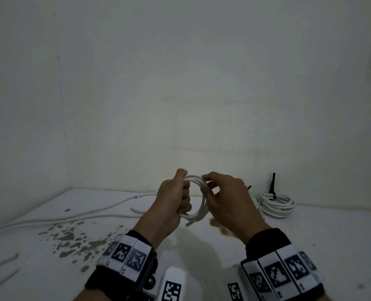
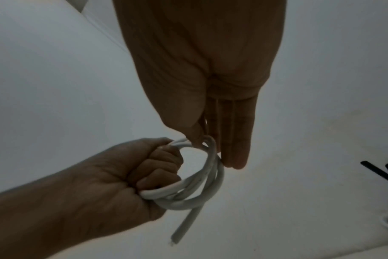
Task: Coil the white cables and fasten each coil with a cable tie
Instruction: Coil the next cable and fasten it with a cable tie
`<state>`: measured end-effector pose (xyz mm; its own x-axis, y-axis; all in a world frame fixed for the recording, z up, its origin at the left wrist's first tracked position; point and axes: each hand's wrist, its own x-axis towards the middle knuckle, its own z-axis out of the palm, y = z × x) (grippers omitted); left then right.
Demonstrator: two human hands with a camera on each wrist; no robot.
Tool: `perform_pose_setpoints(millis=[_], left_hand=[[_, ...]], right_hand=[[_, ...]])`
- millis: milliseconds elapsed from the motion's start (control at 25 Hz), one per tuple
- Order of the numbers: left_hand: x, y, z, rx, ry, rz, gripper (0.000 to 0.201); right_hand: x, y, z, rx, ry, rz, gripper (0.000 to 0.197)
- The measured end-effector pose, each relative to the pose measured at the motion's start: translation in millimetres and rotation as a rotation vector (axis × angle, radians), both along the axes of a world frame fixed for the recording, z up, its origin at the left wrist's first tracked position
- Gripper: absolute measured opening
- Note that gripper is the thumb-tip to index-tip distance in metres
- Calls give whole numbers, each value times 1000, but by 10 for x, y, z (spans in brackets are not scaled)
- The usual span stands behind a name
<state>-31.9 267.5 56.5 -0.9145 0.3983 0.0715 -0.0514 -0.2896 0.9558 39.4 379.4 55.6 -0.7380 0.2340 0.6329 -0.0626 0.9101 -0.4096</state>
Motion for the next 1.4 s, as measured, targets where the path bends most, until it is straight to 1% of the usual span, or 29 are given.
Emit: perform_pose_setpoints(millis=[40,80,200,240,280,320,360,440,480,520,560,640,760,920,1040,1200,1320,1400], left_hand=[[5,-7,6,-2,3,2,45],[1,-21,12,0,4,8,45],[-33,-59,26,15,-4,14,45],[-49,-73,25,28,-15,9,45],[-61,-74,24,55,-38,-8,46],[-63,-74,22,93,-68,-35,46],[-55,-75,15,119,-88,-69,48],[-27,-53,7,111,-88,-114,51],[-7,-38,12,97,-87,-127,52],[13,-34,20,90,-88,-136,51],[26,-28,32,91,-83,-145,51],[30,-24,54,99,-72,-153,51],[50,-4,52,78,-77,-169,50],[60,29,9,64,-124,-188,46],[55,42,43,79,-154,-212,46],[25,17,121,93,-175,-220,45],[-10,-25,108,56,-162,-234,46],[-25,-45,64,20,-142,-293,49]], right_hand=[[-24,7,-21,13,10,-7,17],[-42,-12,-35,22,9,-10,16],[-86,-23,-79,65,-48,-22,26],[-92,-4,-87,60,-69,-10,26],[-81,17,-73,-8,-65,18,23],[-59,26,-44,-173,-57,63,21],[-35,23,-8,-419,-49,123,23],[36,-4,77,-959,-116,269,35],[78,-10,118,-1163,-159,343,39],[102,-14,142,-1314,-191,408,41],[115,-18,163,-1411,-211,464,42],[101,-38,172,-1522,-205,525,45],[83,-69,169,-1573,-195,495,54],[103,-85,196,-1644,-161,451,55],[88,-92,209,-1625,-138,452,60],[60,-110,201,-1555,-152,456,61],[47,-94,179,-1526,-195,465,62],[67,-25,183,-1493,-206,450,59]])
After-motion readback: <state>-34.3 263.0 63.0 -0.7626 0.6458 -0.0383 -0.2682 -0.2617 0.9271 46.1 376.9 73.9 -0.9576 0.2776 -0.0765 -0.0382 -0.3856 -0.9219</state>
